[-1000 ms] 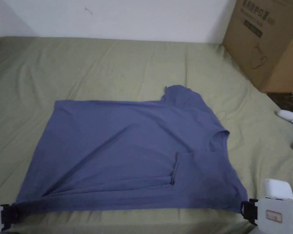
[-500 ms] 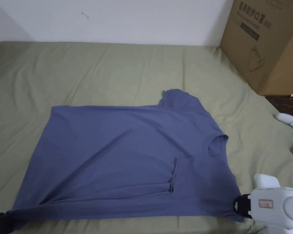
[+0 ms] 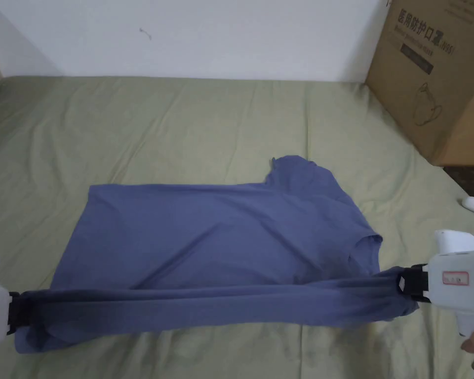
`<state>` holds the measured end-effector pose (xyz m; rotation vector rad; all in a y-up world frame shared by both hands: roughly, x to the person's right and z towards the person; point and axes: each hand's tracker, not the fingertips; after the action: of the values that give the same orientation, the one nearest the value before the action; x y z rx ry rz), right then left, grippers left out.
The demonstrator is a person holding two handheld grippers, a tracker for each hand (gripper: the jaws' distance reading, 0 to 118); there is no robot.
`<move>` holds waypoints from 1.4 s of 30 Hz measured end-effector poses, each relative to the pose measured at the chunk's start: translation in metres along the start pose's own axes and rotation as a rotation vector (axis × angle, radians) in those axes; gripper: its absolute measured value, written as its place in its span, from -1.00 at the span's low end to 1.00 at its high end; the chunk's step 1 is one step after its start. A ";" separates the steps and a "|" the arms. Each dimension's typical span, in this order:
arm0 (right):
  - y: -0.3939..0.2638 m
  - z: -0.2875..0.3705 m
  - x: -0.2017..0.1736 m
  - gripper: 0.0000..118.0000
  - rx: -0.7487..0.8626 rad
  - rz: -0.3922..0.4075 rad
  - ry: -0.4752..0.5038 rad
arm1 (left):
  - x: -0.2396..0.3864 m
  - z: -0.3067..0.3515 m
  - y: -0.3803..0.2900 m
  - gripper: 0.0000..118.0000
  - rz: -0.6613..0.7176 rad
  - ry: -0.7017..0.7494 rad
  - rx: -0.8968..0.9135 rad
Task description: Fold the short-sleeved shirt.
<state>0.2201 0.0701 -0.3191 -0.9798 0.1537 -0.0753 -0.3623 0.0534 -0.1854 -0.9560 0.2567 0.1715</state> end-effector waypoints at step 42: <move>-0.077 -0.010 0.003 -1.00 -0.074 -0.083 -0.039 | 0.008 -0.059 -0.045 -0.54 0.077 0.032 -0.119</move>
<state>0.2221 0.0185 -0.2607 -1.0607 0.0804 -0.1278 -0.3509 -0.0203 -0.1850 -1.0678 0.3162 0.2445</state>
